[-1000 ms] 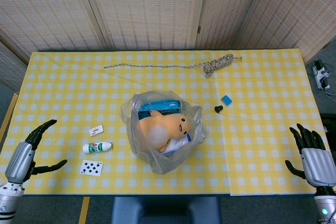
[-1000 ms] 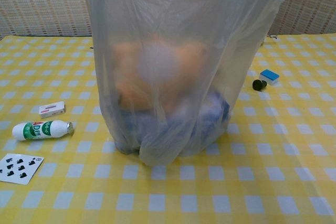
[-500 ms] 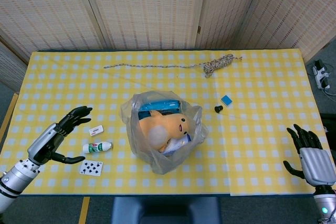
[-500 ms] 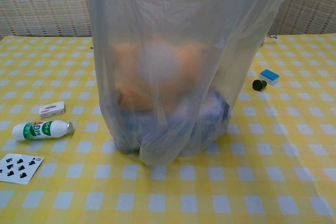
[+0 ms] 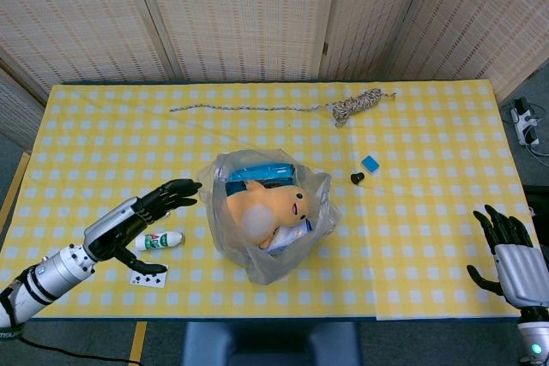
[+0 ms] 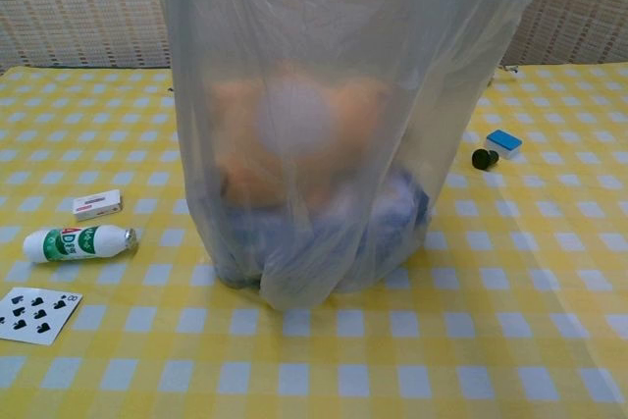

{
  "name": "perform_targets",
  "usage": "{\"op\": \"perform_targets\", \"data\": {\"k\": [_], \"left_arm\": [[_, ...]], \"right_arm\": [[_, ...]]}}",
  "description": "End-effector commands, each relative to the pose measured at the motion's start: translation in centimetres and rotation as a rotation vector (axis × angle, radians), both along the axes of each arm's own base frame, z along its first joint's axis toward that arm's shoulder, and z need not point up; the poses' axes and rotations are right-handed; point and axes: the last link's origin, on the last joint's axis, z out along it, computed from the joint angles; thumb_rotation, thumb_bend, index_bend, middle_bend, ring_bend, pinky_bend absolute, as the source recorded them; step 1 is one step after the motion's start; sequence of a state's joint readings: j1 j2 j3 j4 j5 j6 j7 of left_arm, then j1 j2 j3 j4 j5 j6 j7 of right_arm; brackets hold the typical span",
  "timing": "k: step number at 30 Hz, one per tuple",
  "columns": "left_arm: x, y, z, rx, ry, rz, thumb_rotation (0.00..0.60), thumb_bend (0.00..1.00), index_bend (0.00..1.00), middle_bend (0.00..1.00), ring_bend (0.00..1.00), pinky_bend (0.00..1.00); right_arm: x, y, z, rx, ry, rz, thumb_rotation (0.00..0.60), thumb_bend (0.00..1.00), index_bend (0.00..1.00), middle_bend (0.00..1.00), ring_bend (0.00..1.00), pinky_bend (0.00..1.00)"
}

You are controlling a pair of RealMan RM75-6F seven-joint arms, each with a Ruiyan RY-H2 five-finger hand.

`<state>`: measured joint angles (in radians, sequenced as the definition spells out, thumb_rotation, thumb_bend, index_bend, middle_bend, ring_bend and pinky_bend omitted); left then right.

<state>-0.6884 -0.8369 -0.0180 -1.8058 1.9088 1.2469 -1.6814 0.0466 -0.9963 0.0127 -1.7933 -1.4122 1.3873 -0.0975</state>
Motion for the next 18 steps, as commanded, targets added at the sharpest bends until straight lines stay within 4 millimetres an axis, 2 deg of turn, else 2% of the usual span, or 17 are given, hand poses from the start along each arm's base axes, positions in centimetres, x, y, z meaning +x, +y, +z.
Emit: {"op": "perform_targets", "data": {"k": [1, 10, 18], "left_arm": [[0.5, 0.6, -0.2, -0.007, -0.013, -0.003, 0.600, 0.13, 0.06, 0.08, 0.04, 0.10], [1.4, 2.0, -0.7, -0.059, -0.060, -0.005, 0.600, 0.13, 0.07, 0.07, 0.05, 0.10], [2.4, 2.9, -2.0, -0.124, -0.066, -0.021, 0.600, 0.13, 0.07, 0.07, 0.05, 0.10]], "right_arm": [[0.0, 0.0, -0.1, 0.005, -0.003, -0.002, 0.600, 0.32, 0.00, 0.00, 0.00, 0.00], [-0.4, -0.4, 0.0, -0.020, 0.019, -0.021, 0.600, 0.32, 0.00, 0.00, 0.00, 0.00], [-0.6, -0.4, 0.2, -0.028, 0.022, -0.031, 0.600, 0.32, 0.00, 0.00, 0.00, 0.00]]}}
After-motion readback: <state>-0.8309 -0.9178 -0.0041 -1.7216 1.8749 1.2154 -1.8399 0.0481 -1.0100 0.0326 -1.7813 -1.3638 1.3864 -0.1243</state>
